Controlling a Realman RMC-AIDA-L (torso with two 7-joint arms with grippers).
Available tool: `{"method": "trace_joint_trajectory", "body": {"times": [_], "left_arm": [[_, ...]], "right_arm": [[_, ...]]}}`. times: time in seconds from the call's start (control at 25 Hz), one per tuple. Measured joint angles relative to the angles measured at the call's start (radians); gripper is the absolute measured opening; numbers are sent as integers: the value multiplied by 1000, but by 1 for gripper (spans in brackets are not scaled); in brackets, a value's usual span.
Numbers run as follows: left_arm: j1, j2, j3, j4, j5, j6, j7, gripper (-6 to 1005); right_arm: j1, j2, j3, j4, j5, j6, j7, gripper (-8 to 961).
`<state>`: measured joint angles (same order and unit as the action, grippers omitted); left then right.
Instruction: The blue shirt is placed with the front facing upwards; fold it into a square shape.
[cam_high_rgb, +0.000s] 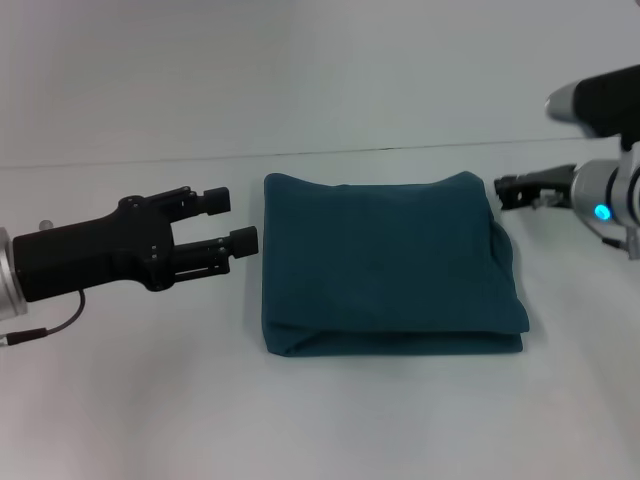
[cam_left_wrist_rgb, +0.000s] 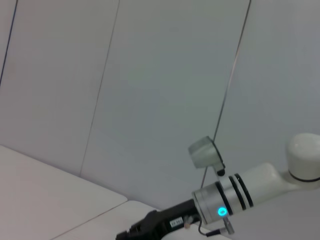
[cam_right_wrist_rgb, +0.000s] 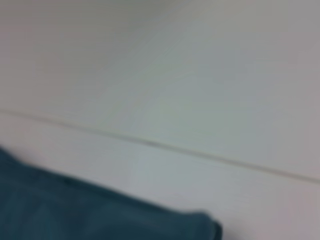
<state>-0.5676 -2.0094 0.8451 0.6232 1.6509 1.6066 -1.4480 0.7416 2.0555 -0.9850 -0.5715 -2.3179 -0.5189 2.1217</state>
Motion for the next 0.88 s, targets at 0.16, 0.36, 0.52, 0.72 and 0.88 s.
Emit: {"method": "trace_joint_trajectory", "body": {"times": [0.16,0.36,0.52,0.72,0.88], "left_arm": [[0,0,0,0,1,-2,0,793],[-1,0,0,0,-2,-2,-1,793],[0,0,0,-1,-3,-3,-1,793],[0,0,-1,-2,-5,-4,0,794],[0,0,-4,-3,-5,-6,-2,794]], "right_arm": [[-18,19,23,-101,4,-58,7,77],[-9,37,-27,-129,30,-138,3,80],[-5,37,-107,-98,44,-149,6,83],[-16,29,-121,-80,29,-159,10,86],[-45,26,-101,-90,-3,-143,12,88]]}}
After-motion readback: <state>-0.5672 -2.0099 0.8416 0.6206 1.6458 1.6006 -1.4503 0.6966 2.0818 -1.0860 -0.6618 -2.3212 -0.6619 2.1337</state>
